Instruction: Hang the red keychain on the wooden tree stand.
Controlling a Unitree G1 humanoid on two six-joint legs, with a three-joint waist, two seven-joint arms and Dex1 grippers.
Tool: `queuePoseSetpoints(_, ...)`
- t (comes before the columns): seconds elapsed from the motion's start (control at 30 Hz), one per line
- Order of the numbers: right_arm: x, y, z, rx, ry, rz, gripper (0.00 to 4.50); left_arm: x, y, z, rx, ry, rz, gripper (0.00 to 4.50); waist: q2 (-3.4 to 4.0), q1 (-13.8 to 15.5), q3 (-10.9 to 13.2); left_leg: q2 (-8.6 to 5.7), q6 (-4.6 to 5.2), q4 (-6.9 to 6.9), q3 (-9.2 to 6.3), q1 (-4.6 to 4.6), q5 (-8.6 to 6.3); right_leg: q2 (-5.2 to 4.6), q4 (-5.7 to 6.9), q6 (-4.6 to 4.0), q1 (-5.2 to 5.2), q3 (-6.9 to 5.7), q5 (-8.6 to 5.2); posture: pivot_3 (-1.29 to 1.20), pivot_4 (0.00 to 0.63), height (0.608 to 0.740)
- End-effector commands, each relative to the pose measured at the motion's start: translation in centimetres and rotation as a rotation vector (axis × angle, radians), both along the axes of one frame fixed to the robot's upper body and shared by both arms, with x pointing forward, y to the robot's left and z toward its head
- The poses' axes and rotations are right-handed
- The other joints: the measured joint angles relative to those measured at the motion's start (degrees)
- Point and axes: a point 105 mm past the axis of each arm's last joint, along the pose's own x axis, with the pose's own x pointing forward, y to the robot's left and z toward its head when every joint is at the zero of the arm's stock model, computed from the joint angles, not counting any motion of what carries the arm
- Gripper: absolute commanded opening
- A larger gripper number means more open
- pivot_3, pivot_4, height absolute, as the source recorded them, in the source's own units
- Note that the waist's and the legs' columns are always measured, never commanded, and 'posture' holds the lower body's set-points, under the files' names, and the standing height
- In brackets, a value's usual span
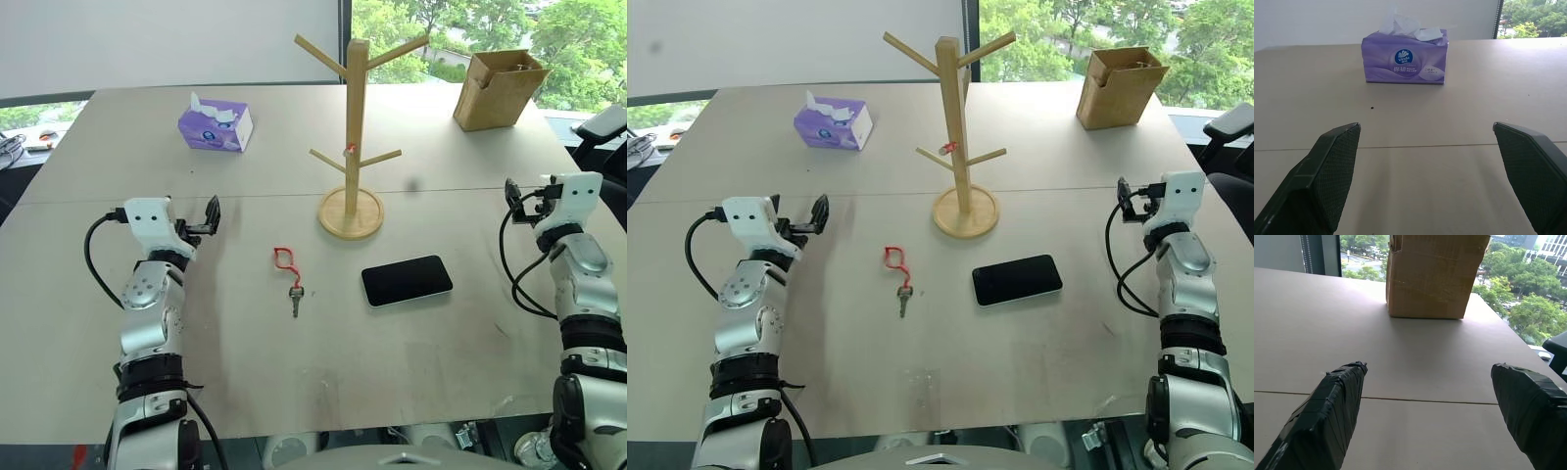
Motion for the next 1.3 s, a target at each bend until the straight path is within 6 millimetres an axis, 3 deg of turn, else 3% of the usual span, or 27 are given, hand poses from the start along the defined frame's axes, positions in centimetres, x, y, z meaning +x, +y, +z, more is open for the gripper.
queuePoseSetpoints(0.03,-0.13,-0.31,1.53,0.003,-0.055,-0.011,4.38,-0.08,0.25,0.89,0.006,-0.035,0.007,4.50,0.00,0.0,0.0,0.00,0.00,0.00,0.00,0.00,0.00,0.00,0.00,0.00,0.00,0.00,0.00,0.00,0.150,0.740)
queuePoseSetpoints(1.3,-0.25,-0.59,0.98,-0.001,-0.042,-0.013,4.38,-0.15,0.09,0.91,0.007,-0.033,-0.010,4.50,0.00,0.0,0.0,0.00,0.00,0.00,0.00,0.00,0.00,0.00,0.00,0.00,0.00,0.00,0.00,0.00,0.150,0.740)
